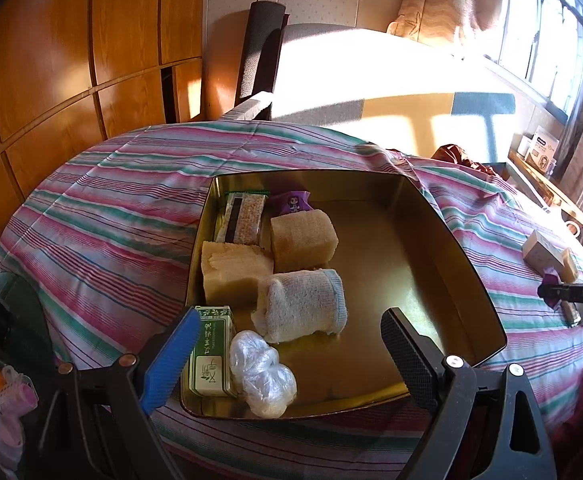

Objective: Organize objects
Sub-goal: 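Carry the purple candy packet into the tray and open the right gripper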

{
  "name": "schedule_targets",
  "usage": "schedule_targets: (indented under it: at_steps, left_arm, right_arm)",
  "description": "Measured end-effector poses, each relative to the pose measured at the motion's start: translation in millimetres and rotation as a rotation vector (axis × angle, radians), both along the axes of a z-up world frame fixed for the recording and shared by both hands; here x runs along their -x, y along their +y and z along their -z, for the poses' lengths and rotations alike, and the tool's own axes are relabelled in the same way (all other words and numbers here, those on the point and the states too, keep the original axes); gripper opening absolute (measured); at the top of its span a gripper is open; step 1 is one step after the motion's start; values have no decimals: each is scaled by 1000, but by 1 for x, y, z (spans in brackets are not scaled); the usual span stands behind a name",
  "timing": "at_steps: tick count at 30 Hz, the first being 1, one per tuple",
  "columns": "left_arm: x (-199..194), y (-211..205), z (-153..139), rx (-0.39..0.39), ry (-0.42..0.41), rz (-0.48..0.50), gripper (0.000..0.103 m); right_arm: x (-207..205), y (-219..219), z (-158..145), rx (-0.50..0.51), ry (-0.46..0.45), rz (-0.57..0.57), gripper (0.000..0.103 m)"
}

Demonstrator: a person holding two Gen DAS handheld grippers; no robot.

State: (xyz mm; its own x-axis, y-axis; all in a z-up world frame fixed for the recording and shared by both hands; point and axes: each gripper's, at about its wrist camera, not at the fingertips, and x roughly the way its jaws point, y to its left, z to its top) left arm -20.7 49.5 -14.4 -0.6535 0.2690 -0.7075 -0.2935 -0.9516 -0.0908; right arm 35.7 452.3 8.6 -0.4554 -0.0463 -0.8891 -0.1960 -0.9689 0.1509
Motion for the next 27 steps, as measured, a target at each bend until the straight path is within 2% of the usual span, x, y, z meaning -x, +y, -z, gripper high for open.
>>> schedule_targets:
  at_steps: [1, 2, 5, 6, 10, 12, 19, 24, 27]
  left_arm:
    - [0, -2, 0, -7, 0, -4, 92]
    - [0, -5, -1, -13, 1, -9, 92]
    - [1, -11, -2, -29, 1, -18, 92]
    - [1, -13, -2, -32, 1, -21, 92]
    - [2, -22, 0, -46, -6, -33, 92]
    - [2, -27, 1, -54, -9, -42, 92]
    - [7, -46, 11, -75, -39, -74, 92]
    - [13, -55, 19, -88, -67, -93, 92]
    - [15, -57, 21, -93, -74, -98, 92]
  right_arm:
    - [-1, -13, -3, 10, 27, -22, 34]
    - [20, -39, 15, 24, 48, -44, 34]
    - [51, -81, 3, 72, 87, -116, 34]
    - [59, -97, -6, 85, 91, -139, 34]
    - [111, -147, -1, 102, 84, -203, 34]
    - [148, -172, 17, 116, 62, -217, 34]
    - [231, -211, 68, 115, -45, -146, 34]
    - [254, -221, 90, 178, -87, -95, 35]
    - [257, -215, 95, 222, -95, -80, 41]
